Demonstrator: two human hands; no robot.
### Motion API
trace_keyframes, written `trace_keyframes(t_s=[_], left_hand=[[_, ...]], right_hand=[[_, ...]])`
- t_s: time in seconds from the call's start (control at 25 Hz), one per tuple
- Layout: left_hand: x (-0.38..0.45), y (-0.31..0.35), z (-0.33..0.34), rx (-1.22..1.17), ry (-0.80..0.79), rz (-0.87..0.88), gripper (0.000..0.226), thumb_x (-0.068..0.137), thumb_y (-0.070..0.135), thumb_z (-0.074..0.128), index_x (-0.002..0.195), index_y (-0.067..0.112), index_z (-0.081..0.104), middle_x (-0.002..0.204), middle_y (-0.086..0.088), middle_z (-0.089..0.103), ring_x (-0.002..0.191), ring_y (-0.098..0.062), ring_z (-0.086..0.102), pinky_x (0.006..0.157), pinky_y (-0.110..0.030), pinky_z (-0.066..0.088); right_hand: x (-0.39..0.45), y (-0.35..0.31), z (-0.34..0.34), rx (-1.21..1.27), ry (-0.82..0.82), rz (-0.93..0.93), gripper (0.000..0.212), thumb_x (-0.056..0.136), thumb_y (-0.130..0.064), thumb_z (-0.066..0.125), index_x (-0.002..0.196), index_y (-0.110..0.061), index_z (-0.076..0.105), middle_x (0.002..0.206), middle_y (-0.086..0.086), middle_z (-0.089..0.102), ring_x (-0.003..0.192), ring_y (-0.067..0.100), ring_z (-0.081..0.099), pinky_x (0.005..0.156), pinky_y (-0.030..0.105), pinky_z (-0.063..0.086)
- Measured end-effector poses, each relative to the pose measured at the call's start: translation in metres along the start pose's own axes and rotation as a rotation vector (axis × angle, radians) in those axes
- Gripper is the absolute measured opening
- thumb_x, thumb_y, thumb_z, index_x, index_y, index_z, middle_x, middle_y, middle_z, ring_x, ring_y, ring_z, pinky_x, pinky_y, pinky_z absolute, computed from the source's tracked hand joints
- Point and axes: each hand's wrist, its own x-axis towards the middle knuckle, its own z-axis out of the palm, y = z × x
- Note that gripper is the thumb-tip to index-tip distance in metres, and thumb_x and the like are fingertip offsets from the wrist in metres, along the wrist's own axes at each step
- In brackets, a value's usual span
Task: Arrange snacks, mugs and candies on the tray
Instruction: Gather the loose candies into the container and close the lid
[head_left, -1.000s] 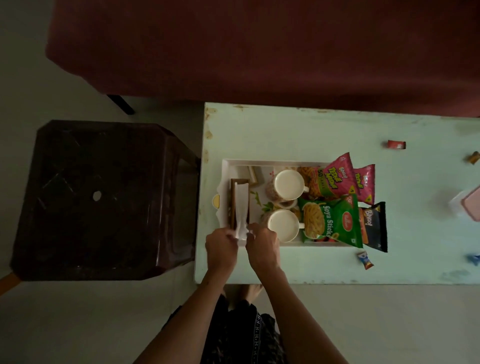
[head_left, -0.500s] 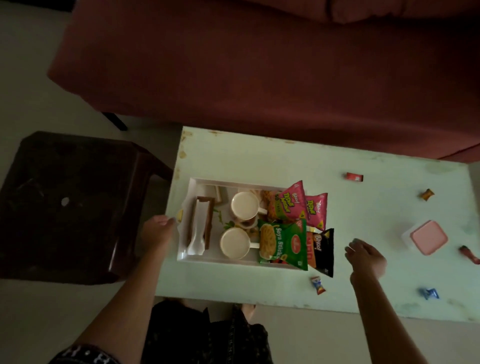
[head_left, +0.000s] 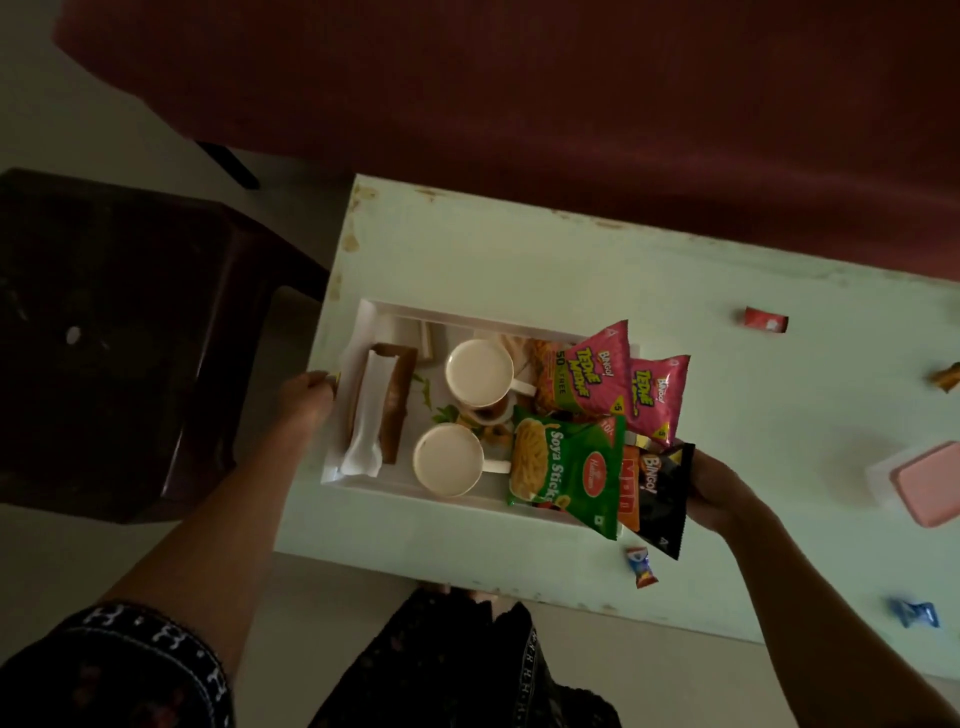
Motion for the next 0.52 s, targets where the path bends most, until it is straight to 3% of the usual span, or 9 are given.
trace_keyframes(t_s=[0.12, 0.24, 0.36, 0.52], left_hand=[[0.003, -0.002, 0.001, -0.111, -0.061, -0.051, 0.029, 0.087, 0.009, 0.056, 0.116, 0.008, 0.061, 0.11, -0.015, 0.062, 0.1, -0.026, 0.057, 0.079, -0.036, 0.049], [0.009, -0.004, 0.0, -0.152, -0.103, -0.094, 0.03, 0.087, 0.006, 0.057, 0.116, 0.01, 0.061, 0.102, -0.011, 0.058, 0.095, -0.023, 0.051, 0.086, -0.041, 0.047], [0.011, -0.002, 0.0, -0.168, -0.109, -0.101, 0.03, 0.086, 0.004, 0.057, 0.116, 0.009, 0.061, 0.101, -0.011, 0.058, 0.094, -0.024, 0.052, 0.091, -0.044, 0.047], [0.004, -0.005, 0.001, -0.197, -0.123, -0.1, 0.03, 0.087, 0.003, 0.056, 0.115, 0.009, 0.061, 0.101, -0.01, 0.057, 0.082, -0.019, 0.053, 0.068, -0.032, 0.045]], right_hand=[[0.006, -0.001, 0.006, -0.007, 0.017, 0.04, 0.021, 0.097, -0.015, 0.042, 0.093, -0.01, 0.062, 0.073, 0.011, 0.072, 0.064, 0.024, 0.071, 0.058, 0.033, 0.06], [0.011, 0.0, 0.009, 0.019, 0.102, 0.048, 0.026, 0.096, -0.009, 0.037, 0.083, -0.008, 0.059, 0.055, 0.008, 0.069, 0.047, 0.02, 0.068, 0.045, 0.029, 0.057], [0.012, 0.0, 0.011, -0.007, 0.142, 0.027, 0.028, 0.093, -0.007, 0.035, 0.078, -0.008, 0.057, 0.055, 0.009, 0.066, 0.044, 0.019, 0.066, 0.048, 0.028, 0.056], [0.002, -0.004, 0.006, -0.071, 0.184, -0.043, 0.021, 0.091, -0.003, 0.044, 0.076, -0.006, 0.058, 0.061, 0.01, 0.066, 0.051, 0.023, 0.065, 0.058, 0.033, 0.053]])
